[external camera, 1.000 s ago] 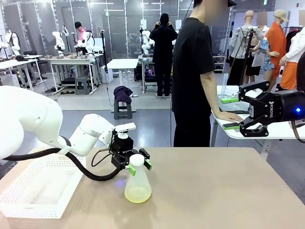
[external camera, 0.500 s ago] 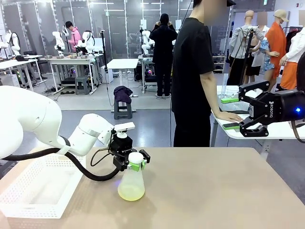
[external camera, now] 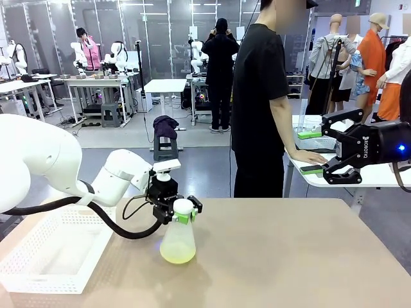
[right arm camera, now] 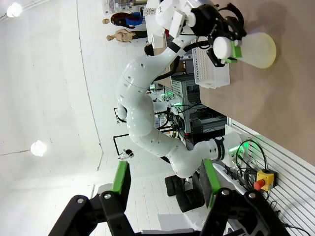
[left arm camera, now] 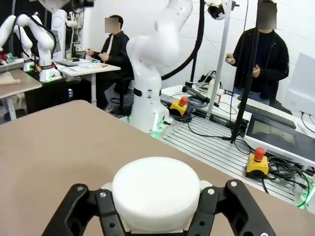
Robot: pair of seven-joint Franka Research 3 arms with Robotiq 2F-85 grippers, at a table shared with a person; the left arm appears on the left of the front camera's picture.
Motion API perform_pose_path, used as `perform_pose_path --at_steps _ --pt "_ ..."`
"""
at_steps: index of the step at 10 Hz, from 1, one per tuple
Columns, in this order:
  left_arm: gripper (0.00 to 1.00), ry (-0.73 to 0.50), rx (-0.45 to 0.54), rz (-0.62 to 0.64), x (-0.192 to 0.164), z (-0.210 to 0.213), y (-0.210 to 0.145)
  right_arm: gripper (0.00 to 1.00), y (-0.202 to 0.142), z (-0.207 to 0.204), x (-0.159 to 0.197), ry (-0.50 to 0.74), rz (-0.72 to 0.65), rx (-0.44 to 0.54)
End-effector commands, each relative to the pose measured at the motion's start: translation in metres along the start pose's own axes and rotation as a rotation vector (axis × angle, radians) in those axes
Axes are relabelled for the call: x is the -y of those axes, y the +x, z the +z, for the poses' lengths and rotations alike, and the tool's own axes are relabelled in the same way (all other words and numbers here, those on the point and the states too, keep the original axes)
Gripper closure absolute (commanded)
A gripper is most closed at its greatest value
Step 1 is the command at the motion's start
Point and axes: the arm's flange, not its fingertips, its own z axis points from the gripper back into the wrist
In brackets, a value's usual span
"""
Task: Prepare the solutions needed for the experiment.
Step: When the human places the Big flask in the center of the table, pick up the Big flask and place it in the left Organizing basket.
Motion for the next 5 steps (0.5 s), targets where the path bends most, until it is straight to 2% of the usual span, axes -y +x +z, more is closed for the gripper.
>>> perform_pose_path --at_steps 1,2,5 --pt "0.96 0.035 0.037 -0.047 0.003 0.021 0.052 0.28 -0.001 0.0 -0.002 0.006 0.008 -0.001" --pt "0.96 0.05 0.023 -0.062 0.006 0.03 0.069 0.28 -0.001 0.0 -0.002 0.006 0.008 -0.001" --pt "0.96 0.095 -0.016 -0.142 0.03 0.079 0.15 0.28 -0.001 0.0 -0.002 0.006 0.008 -0.001"
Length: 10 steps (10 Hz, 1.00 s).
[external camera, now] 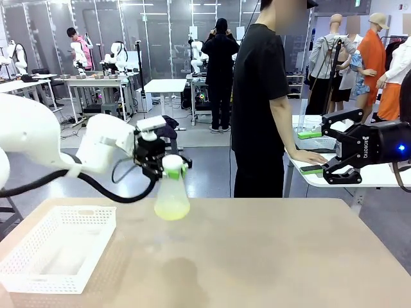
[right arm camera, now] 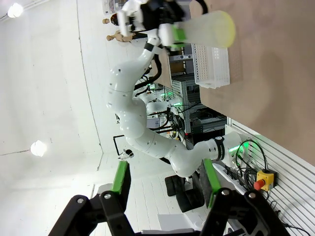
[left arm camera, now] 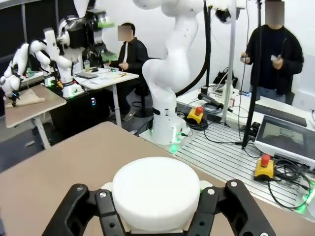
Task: Prepare the solutions needed for the experiment.
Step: When the human places the Big flask in the center of the table, pick up the Big flask and place it in the left Organizing basket.
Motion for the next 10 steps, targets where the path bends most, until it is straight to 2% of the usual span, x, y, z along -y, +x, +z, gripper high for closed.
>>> perform_pose_path --at_steps 1,3,4,6,8,10 --pt "0.96 0.064 -0.011 -0.057 0.013 0.036 0.044 0.28 -0.001 0.0 -0.002 0.006 0.008 -0.001" --pt "0.96 0.198 -0.033 -0.108 0.046 0.092 0.08 0.28 -0.001 0.0 -0.002 0.006 0.008 -0.001" --pt "0.96 0.245 -0.01 -0.081 0.066 0.121 0.089 0.28 -0.001 0.0 -0.002 0.006 0.008 -0.001" --pt "0.96 0.379 -0.019 -0.114 0.114 0.171 0.099 0.28 -0.001 0.0 -0.002 0.006 0.008 -0.001" --pt "0.96 0.494 -0.032 -0.091 0.163 0.201 0.081 0.28 -0.001 0.0 -0.002 0.006 0.008 -0.001" --pt "0.96 0.551 -0.026 -0.038 0.211 0.208 0.043 0.28 -0.001 0.0 -0.002 0.006 0.008 -0.001"
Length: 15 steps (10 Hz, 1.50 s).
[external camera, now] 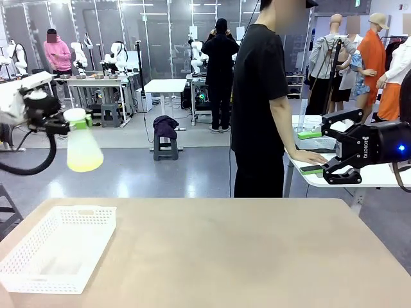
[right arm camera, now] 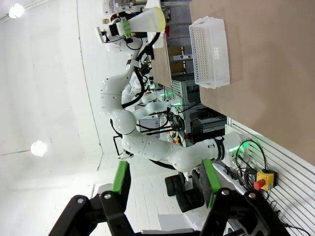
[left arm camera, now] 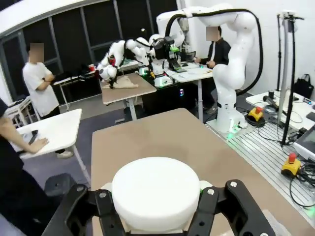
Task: Prepare the solutions needed for the experiment.
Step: When the human places the Big flask in the center of the table, pick up the Big flask and place it in the left Organizing basket.
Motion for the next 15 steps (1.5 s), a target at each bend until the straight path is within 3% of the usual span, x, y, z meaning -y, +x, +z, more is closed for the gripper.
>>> perform_pose_path --at_steps 1,4,6,12,13,15 --pt "0.96 0.028 -0.005 0.022 0.06 -0.01 -0.029 0.28 -0.001 0.0 -0.002 0.006 0.008 0.0" --pt "0.96 0.028 0.081 0.025 0.114 -0.006 -0.071 0.28 -0.001 0.0 -0.002 0.006 0.008 0.0" --pt "0.96 0.033 0.07 0.04 0.135 -0.005 -0.092 0.28 -0.001 0.0 -0.002 0.006 0.008 0.0" --pt "0.96 0.039 0.07 0.09 0.138 -0.004 -0.112 0.28 -0.001 0.0 -0.002 0.006 0.008 0.0" --pt "0.8 0.033 0.065 0.101 0.14 -0.004 -0.115 0.28 -0.001 0.0 -0.002 0.006 0.008 0.0" --pt "0.8 -0.001 0.133 0.017 0.13 -0.008 -0.145 0.28 -0.001 0.0 -0.002 0.006 0.008 0.0"
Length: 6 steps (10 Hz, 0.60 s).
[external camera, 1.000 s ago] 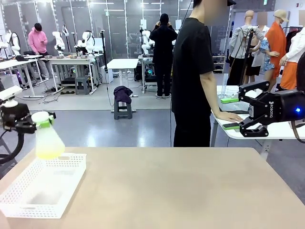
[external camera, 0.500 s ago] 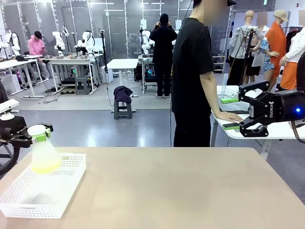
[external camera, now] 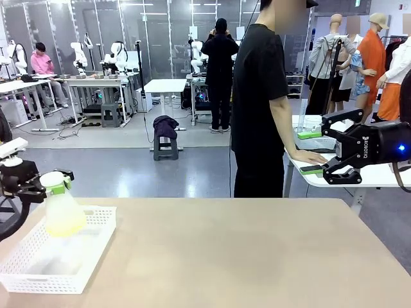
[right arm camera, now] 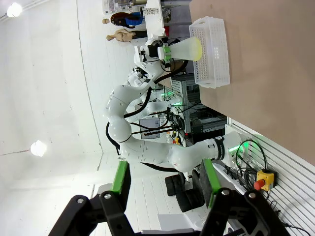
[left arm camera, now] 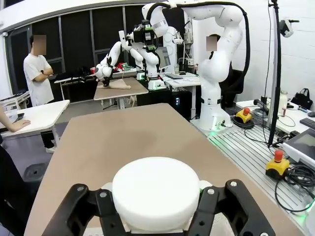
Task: Prepare the solutions needed for the experiment.
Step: When the human places the Big flask in the center of the table, pick up the Big flask and place it in the left Organizing basket.
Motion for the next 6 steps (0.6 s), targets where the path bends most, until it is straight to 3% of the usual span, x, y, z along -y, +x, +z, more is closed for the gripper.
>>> perform_pose_path --at_steps 1,6 --pt "0.8 -0.025 0.038 -0.053 -0.01 -0.001 -0.021 0.28 -0.001 0.0 -0.002 0.006 0.008 0.0" --pt "0.8 -0.01 0.008 -0.03 0.004 0.005 -0.057 0.28 -0.001 0.0 -0.002 0.006 0.008 0.0"
